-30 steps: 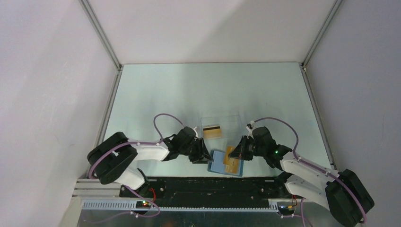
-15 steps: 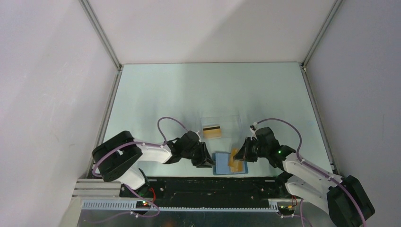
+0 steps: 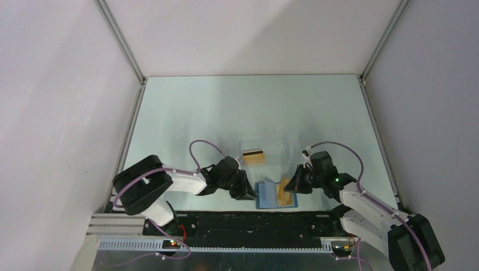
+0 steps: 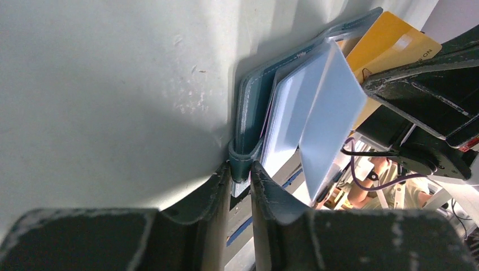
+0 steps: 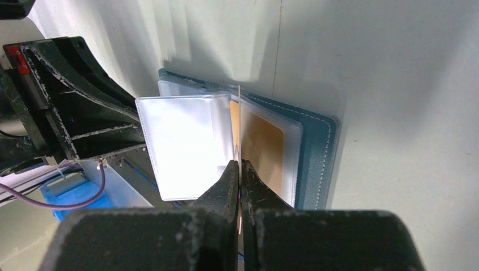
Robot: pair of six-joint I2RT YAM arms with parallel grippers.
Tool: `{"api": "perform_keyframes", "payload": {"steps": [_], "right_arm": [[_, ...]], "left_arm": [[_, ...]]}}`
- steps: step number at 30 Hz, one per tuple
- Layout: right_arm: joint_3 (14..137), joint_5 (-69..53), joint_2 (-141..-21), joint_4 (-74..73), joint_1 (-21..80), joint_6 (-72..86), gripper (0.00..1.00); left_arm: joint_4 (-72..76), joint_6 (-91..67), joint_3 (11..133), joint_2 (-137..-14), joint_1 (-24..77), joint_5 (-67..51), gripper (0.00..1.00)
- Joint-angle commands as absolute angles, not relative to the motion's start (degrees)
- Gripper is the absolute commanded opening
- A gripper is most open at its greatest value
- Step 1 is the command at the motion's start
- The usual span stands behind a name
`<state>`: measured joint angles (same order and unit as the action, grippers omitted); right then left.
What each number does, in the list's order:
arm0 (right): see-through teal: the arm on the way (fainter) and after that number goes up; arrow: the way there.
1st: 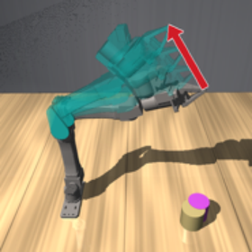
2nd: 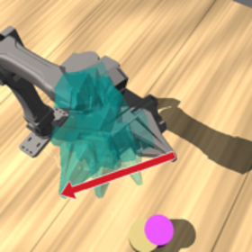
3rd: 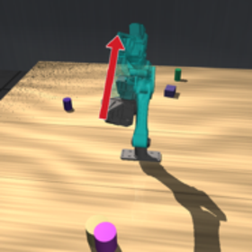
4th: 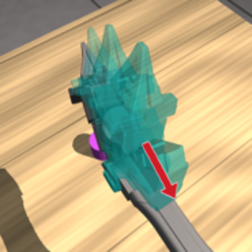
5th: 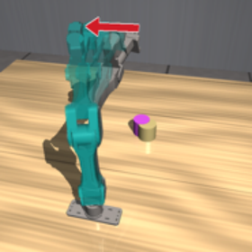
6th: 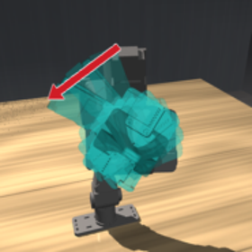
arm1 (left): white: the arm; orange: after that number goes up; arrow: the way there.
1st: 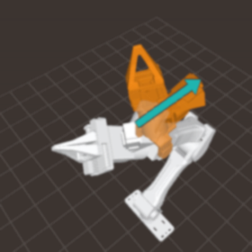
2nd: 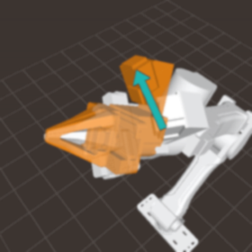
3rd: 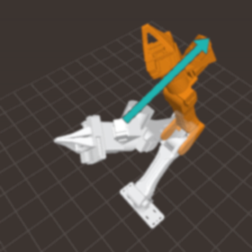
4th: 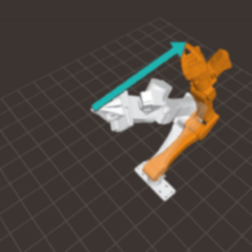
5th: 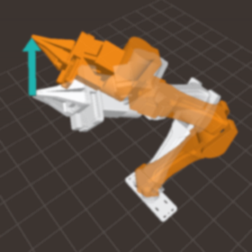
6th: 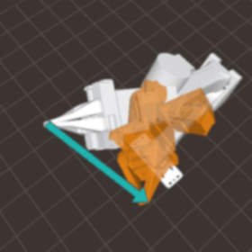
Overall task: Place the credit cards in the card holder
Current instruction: Insert the credit card into the card holder.
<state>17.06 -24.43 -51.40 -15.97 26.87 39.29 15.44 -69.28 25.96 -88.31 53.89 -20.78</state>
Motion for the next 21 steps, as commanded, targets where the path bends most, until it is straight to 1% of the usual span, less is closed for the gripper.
{"api": "perform_keyframes", "payload": {"steps": [1,9,21], "right_arm": [[17.46,-26.25,-52.46,-14.07,26.61,37.17,0.0],[16.57,-34.06,-53.48,-6.04,26.58,40.72,0.0],[15.36,-33.57,-60.38,-3.53,26.44,39.1,0.0]], "left_arm": [[13.53,-68.69,26.72,-90.59,54.39,-18.55,0.25],[13.52,-68.54,27.06,-91.33,54.32,-18.86,0.24],[13.53,-68.29,27.67,-92.84,54.4,-19.31,0.22]]}}
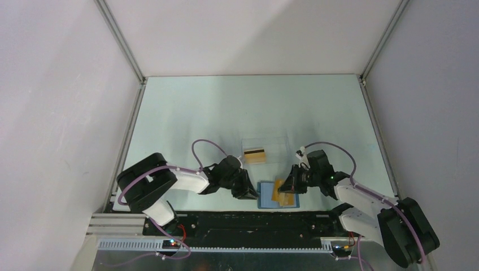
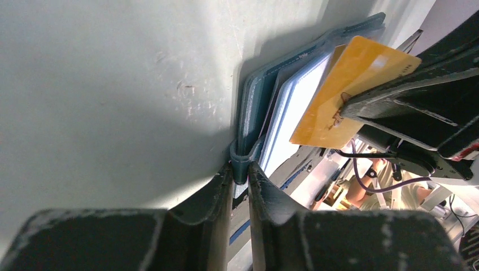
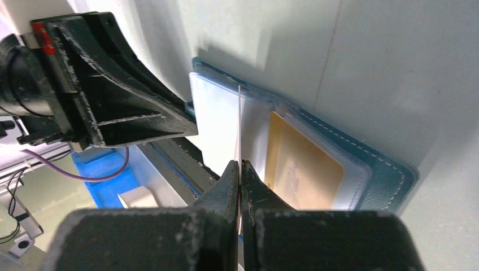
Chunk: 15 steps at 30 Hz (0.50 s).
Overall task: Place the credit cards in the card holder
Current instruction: Insert the credit card into the card holder.
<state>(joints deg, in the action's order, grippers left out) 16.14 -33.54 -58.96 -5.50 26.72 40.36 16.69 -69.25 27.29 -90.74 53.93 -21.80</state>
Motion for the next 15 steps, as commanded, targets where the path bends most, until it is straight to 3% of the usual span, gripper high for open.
{"api": "perform_keyframes", "payload": {"steps": [1,15], "right_arm": [[15.42,-32.54,-60.29,-4.44,26.45,38.89,0.0],[18.41,-26.19,-54.11,-15.72,23.76,33.58,0.0]], "left_arm": [[13.53,-68.29,27.62,-92.95,54.36,-19.32,0.22],[13.51,-68.42,27.33,-93.24,54.39,-19.05,0.14]]}}
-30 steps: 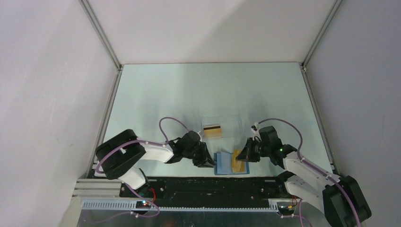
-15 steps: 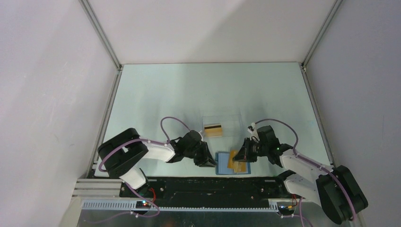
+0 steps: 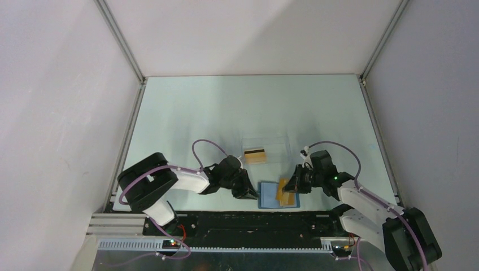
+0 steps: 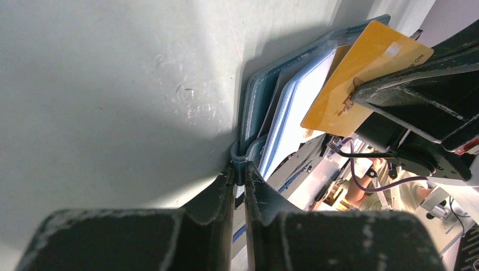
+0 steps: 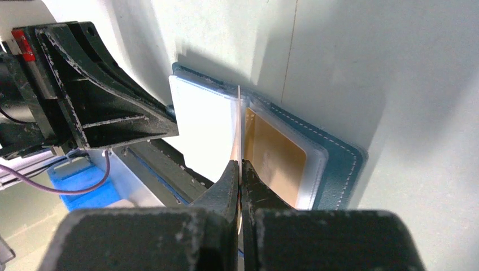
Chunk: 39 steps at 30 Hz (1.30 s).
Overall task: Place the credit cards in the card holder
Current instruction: Insert the credit card into the card holder.
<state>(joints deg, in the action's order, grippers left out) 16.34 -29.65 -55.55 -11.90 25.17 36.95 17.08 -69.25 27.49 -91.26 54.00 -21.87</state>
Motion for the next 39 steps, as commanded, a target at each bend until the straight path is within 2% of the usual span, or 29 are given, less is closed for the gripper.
{"api": "perform_keyframes", "payload": {"steps": [1,6,18,30,39], "right_arm": [[18.43,-26.21,-54.08,-15.95,23.57,33.49,0.0],[18.29,-26.48,-55.43,-15.69,22.75,32.22,0.0],[17.87,-36.51,-60.14,-4.76,22.72,35.12,0.0],[14.05,-38.64,-65.35,1.94,22.75,36.62,0.0],[13.89,-41.48,-67.62,0.55,23.38,38.94,0.0]], "left_arm": [[13.46,-68.41,27.4,-93.27,54.4,-19.1,0.13],[13.53,-68.36,27.42,-93.5,54.39,-19.2,0.13],[13.51,-68.11,27.86,-94.19,54.34,-19.66,0.13],[13.49,-68.0,28.1,-94.47,54.41,-19.72,0.13],[13.53,-68.0,28.2,-94.79,54.42,-19.75,0.13]]}}
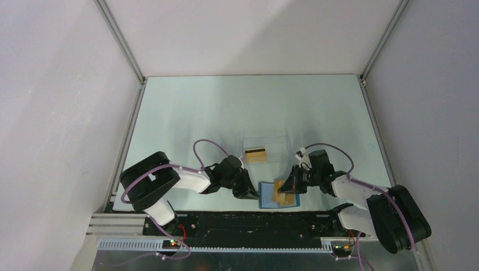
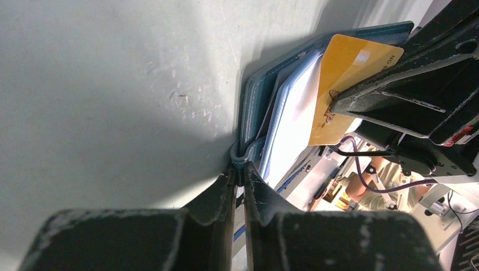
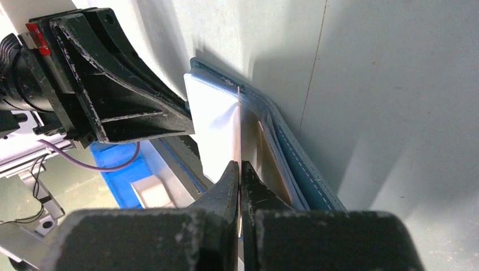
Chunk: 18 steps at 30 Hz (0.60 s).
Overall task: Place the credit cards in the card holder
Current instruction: Insert the credit card into the card holder.
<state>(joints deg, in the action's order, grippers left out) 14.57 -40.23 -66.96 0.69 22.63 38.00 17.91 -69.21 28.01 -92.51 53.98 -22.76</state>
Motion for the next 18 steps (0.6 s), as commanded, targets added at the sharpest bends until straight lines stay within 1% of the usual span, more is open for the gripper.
{"api": "perform_keyframes", "payload": {"steps": [1,9,13,18], "right_arm": [[13.93,-41.48,-67.6,0.33,23.86,39.11,0.0],[14.65,-39.03,-68.95,-5.32,27.11,38.23,0.0],[15.51,-39.1,-71.85,-6.22,27.52,37.73,0.0],[18.43,-39.8,-77.84,-6.2,27.61,34.84,0.0]], "left_arm": [[13.49,-68.02,28.21,-94.81,54.45,-19.76,0.13],[13.53,-68.11,28.17,-95.01,54.42,-19.81,0.1],[13.53,-68.05,28.48,-95.73,54.42,-20.27,0.07],[13.52,-67.85,28.79,-95.9,54.38,-20.47,0.06]]}}
